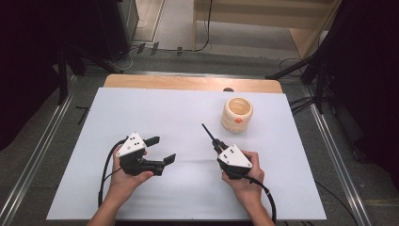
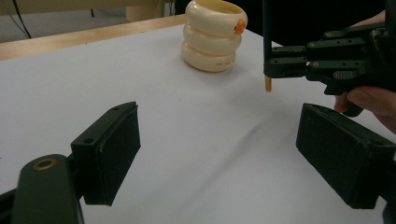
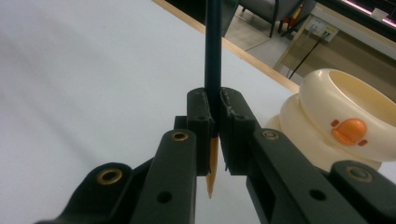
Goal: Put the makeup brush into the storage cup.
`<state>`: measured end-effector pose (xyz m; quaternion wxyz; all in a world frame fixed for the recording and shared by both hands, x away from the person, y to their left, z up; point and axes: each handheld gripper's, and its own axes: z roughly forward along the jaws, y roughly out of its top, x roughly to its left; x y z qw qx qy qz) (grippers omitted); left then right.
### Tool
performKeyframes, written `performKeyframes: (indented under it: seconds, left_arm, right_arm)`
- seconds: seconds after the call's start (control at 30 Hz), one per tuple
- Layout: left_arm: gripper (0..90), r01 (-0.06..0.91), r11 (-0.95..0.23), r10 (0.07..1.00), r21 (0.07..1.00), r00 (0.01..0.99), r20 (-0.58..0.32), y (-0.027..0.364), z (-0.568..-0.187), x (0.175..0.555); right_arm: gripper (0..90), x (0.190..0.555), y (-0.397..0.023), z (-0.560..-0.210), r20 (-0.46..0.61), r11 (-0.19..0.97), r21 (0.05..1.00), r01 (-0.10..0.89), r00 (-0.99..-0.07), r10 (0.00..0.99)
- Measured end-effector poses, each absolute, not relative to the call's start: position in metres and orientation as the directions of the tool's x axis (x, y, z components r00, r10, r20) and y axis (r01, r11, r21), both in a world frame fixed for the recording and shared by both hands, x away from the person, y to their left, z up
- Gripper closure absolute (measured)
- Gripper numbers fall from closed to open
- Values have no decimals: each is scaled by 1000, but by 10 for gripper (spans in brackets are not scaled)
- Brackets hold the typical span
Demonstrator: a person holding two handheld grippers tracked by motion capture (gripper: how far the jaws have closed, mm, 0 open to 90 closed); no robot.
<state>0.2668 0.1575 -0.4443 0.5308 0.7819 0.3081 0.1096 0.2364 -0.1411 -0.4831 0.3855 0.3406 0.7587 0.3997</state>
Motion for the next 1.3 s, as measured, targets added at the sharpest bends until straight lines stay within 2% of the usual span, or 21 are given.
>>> performKeyframes:
  seconds: [0.23,0.33,0.37,0.53,0.73,0.87,1.07,1.3]
  left_arm:
    - [169,379,-250,583,891,794,-174,158,-444,268]
    - [205,381,-249,583,891,793,-177,157,-444,268]
    - [245,384,-247,586,890,791,-178,157,-444,268]
    - [331,398,-244,585,884,788,-194,159,-443,269]
    - [417,390,-273,548,879,815,-191,157,-442,268]
    - [444,388,-282,538,878,821,-191,154,-442,267]
    - [486,386,-281,516,878,833,-201,154,-441,266]
    - [594,401,-296,497,867,840,-219,153,-441,268]
  right_arm:
    - [843,235,-133,-486,-378,512,844,158,-500,779]
    - [844,234,-129,-487,-408,542,829,141,-511,757]
    - [843,234,-126,-488,-424,559,820,127,-520,741]
    - [843,232,-121,-489,-467,597,797,89,-536,703]
    - [843,229,-113,-491,-543,666,745,36,-546,638]
    - [843,225,-107,-491,-583,692,722,-13,-550,598]
    - [842,224,-103,-493,-622,726,687,-35,-545,562]
    - [842,220,-95,-496,-684,778,622,-91,-548,482]
